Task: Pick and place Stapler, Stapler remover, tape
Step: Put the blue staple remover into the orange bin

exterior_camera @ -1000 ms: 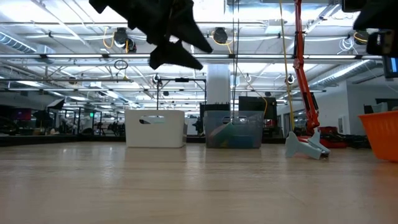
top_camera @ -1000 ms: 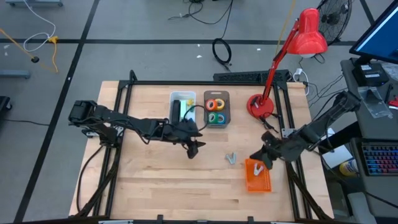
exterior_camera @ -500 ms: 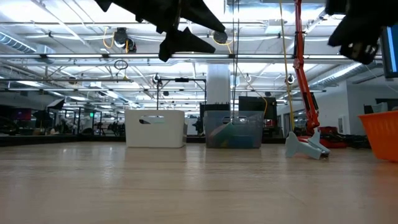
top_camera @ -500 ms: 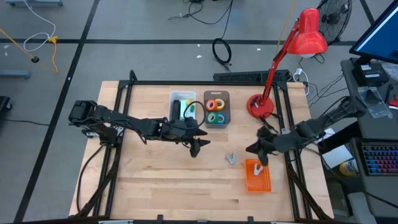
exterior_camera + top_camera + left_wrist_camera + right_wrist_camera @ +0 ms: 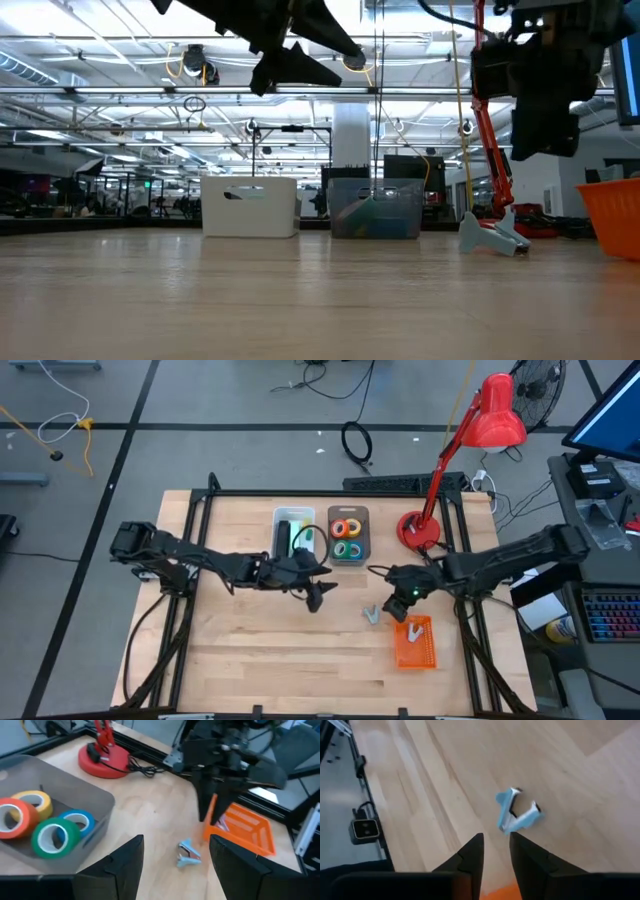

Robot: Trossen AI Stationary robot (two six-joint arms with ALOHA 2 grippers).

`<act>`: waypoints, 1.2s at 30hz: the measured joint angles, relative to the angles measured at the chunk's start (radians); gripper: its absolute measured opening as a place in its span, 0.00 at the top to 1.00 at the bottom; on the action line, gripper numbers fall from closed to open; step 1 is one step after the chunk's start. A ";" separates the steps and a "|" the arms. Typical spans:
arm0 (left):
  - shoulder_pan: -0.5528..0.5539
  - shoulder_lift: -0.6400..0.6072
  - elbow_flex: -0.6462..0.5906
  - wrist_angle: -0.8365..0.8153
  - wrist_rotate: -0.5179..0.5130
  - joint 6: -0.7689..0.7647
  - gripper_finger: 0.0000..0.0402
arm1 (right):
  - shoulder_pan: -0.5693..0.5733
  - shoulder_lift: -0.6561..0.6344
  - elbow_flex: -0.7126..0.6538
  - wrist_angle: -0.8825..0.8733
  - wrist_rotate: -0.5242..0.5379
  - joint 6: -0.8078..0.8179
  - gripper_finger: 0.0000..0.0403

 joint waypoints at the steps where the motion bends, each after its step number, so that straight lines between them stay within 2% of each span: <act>1: -0.004 -0.002 -0.006 0.005 0.000 0.000 0.43 | -0.010 0.009 0.000 0.015 -0.010 -0.005 0.77; 5: -0.017 -0.065 -0.071 0.063 -0.002 0.015 0.43 | -0.045 0.036 0.001 0.055 -0.017 -0.017 0.77; 14: -0.055 -0.349 -0.410 0.272 -0.011 -0.003 0.43 | -0.068 0.093 0.001 0.034 -0.070 0.041 0.77; 19: -0.082 -0.452 -0.517 0.283 -0.023 -0.029 0.43 | -0.068 0.132 0.001 0.036 -0.069 0.094 0.77; 22: -0.093 -0.476 -0.540 0.286 -0.063 -0.047 0.43 | -0.069 0.164 0.002 0.050 -0.069 0.114 0.77; 28: -0.092 -0.480 -0.543 0.281 -0.063 -0.046 0.43 | -0.095 0.230 0.001 0.062 -0.070 0.121 0.77; 33: -0.093 -0.480 -0.543 0.281 -0.060 -0.046 0.43 | -0.119 0.237 0.001 0.062 -0.074 0.115 0.77; 36: -0.092 -0.480 -0.543 0.280 -0.060 -0.047 0.43 | -0.127 0.237 0.001 0.061 -0.114 0.117 0.77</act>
